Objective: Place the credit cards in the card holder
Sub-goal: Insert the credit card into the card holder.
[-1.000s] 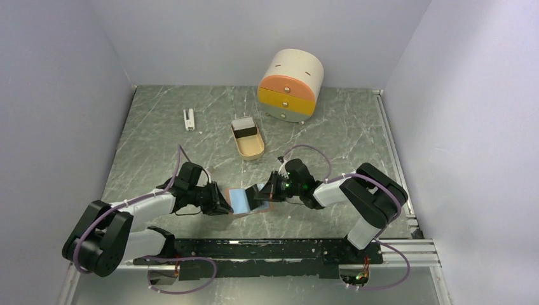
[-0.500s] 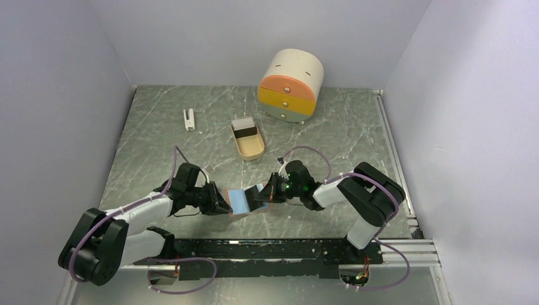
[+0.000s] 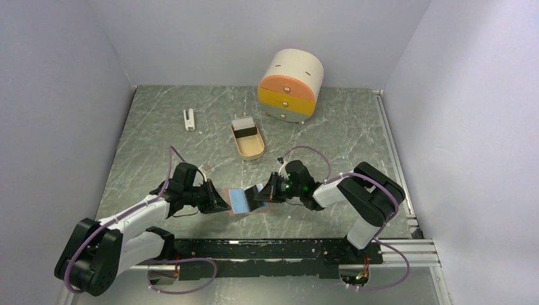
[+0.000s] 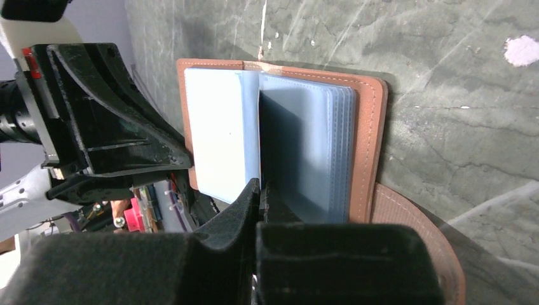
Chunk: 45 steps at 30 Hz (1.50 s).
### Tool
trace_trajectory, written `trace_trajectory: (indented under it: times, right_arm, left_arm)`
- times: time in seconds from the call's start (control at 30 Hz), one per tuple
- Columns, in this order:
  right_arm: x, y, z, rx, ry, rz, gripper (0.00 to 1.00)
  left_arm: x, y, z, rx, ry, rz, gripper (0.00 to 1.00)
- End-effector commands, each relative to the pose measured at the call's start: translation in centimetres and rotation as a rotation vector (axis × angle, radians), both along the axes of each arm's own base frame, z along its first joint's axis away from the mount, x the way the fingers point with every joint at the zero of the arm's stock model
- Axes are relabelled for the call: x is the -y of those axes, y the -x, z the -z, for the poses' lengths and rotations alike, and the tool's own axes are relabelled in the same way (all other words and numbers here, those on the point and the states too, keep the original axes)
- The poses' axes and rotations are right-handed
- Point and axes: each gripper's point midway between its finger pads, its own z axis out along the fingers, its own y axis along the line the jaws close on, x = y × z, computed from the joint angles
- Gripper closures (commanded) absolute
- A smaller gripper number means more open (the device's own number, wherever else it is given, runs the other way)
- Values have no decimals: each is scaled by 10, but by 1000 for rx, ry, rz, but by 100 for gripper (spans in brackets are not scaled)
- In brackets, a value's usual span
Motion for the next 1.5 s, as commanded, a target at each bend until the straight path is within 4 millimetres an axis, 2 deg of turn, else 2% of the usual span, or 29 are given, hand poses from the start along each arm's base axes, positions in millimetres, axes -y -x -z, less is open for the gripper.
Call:
trace_trajectory:
  times: [0.0, 0.17, 0.8, 1.17, 1.47]
  right_arm:
    - [-5, 1, -6, 6, -37, -10, 100]
    - [-8, 1, -12, 11, -76, -12, 100]
    - [-2, 2, 9, 23, -14, -21, 100]
    - [-2, -10, 1, 85, 4, 2, 100]
    - [-9, -8, 3, 79, -36, -11, 100]
  left_arm:
    - [-3, 2, 9, -27, -8, -13, 91]
    - [-5, 2, 18, -49, -32, -9, 91]
    - [-2, 0, 26, -68, -29, -7, 91]
    - [-4, 2, 29, -74, -35, -12, 91]
    - [-3, 3, 31, -76, -29, -12, 91]
